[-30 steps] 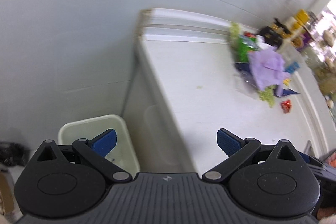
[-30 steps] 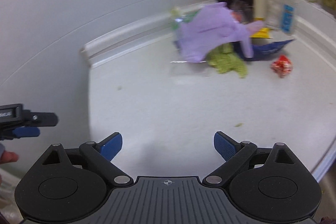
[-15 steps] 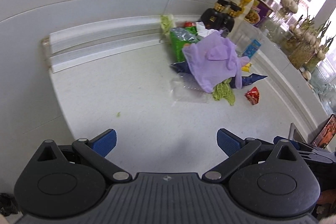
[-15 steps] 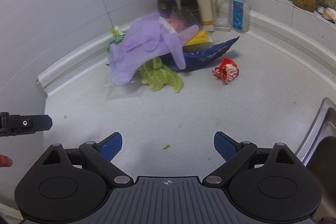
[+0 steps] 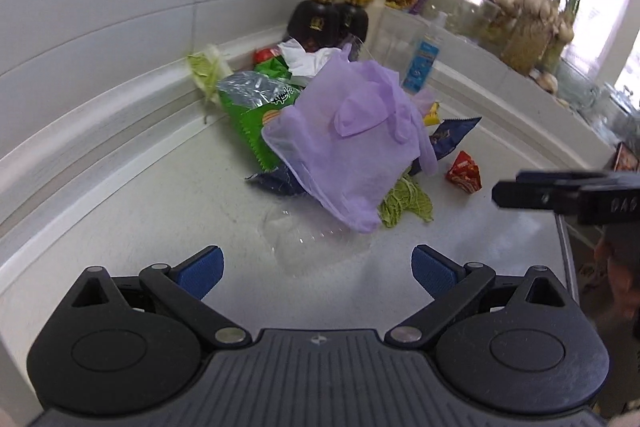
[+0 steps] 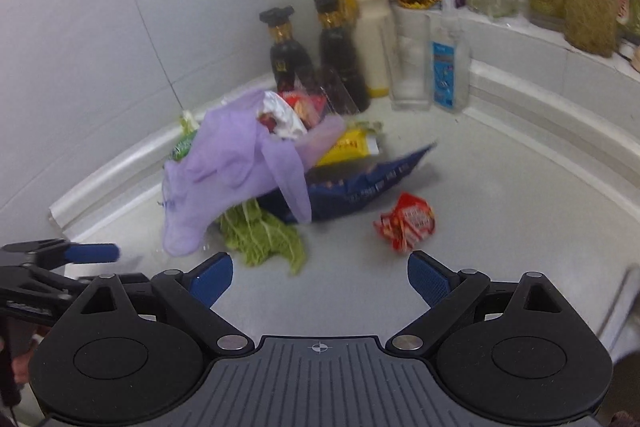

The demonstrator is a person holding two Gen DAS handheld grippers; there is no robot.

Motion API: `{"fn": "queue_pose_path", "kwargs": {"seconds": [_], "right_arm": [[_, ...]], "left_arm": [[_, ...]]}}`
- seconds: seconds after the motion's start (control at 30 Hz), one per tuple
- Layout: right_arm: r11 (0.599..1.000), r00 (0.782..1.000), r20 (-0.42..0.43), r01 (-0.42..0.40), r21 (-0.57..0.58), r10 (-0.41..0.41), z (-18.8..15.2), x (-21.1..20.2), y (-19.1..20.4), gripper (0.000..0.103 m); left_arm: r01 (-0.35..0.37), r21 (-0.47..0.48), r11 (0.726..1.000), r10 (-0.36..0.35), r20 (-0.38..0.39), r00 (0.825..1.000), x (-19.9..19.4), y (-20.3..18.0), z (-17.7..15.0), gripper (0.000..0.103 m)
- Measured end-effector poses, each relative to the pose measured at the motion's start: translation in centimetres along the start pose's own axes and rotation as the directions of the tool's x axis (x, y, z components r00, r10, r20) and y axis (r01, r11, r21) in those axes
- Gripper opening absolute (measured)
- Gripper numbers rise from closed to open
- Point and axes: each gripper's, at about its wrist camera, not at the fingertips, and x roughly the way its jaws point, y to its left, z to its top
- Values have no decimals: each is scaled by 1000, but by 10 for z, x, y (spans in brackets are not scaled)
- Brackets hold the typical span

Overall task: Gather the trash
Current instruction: 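Move both tools back to the counter toward the clear plastic trays, then grasp a clear plastic tray with the right tool while the left tool grasps another tray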

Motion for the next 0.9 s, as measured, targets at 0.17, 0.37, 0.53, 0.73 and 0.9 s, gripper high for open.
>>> {"fn": "queue_pose_path", "kwargs": {"seconds": [0.17,0.37,0.53,0.73,0.9], "right_arm": [[996,998,47,-42,-81,46,36,14,-2,96],[999,995,90,-31,-38,34,83,53,-19,96],[999,998,59,-21,-30,23,102,97,-27,94],[999,999,26,-30,-32,31,104,131,-28,86],[999,999,22,-36,-28,37,106,145,-28,61]], "left_arm": [[71,43,997,-70,-23,997,16,16,9,100],[117,113,987,-115,-29,993,26,19,11,91],[127,180,975,-124,-32,992,27,13,10,76],[83,268,960,-77,-35,996,27,2,7,65],[66,287,956,-57,-40,998,26,-4,6,56]]}}
